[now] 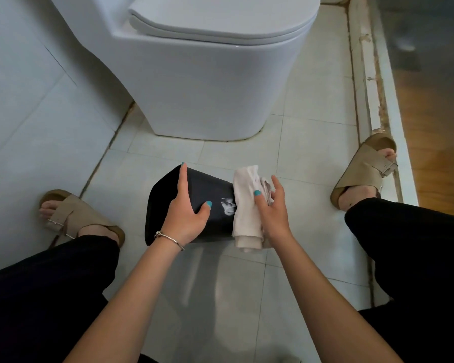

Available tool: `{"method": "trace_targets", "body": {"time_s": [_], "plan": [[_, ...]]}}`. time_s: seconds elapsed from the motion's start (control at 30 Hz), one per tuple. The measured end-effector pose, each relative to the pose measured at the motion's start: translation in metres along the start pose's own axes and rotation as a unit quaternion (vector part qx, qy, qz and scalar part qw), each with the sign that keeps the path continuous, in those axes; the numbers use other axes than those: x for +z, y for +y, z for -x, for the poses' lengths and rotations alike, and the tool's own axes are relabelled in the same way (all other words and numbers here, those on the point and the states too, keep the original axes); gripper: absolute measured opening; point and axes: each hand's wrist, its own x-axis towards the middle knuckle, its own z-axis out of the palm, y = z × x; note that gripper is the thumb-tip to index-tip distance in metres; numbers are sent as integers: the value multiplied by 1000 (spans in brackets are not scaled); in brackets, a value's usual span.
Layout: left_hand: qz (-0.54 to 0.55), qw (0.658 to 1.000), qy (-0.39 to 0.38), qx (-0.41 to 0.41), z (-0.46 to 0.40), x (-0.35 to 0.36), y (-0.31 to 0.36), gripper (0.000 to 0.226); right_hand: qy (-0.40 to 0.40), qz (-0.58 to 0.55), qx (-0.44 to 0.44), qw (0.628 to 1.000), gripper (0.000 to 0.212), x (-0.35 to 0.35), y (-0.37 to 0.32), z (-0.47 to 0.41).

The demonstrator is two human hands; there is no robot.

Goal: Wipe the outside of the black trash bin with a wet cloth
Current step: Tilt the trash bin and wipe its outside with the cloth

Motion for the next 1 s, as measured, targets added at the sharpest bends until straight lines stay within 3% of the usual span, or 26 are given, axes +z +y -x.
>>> {"method": "trace_targets", "body": {"time_s": [0.07,0.13,0.27,0.57,0.77,1.0], "plan": [[-1,1000,0,7,-1,1,-2,94,6,-37,64,997,55,-5,-2,0],[-1,1000,1,14,-3,2,-3,95,-1,-75,116,990,37,-10,-4,-3],[-1,1000,-8,16,-3,3,-2,96,-21,-151,161,975,22,-15,-10,-4],[-19,1000,22,6,-8,7,4,93,-38,-129,93,987,29,-27,-32,7],[-45,999,-10,16,-2,5,18,94,-15,-164,64,984,15,-49,-45,14],[-106,993,-45,36,0,9,28,93,37,-195,68,978,15,-61,-37,24]]}}
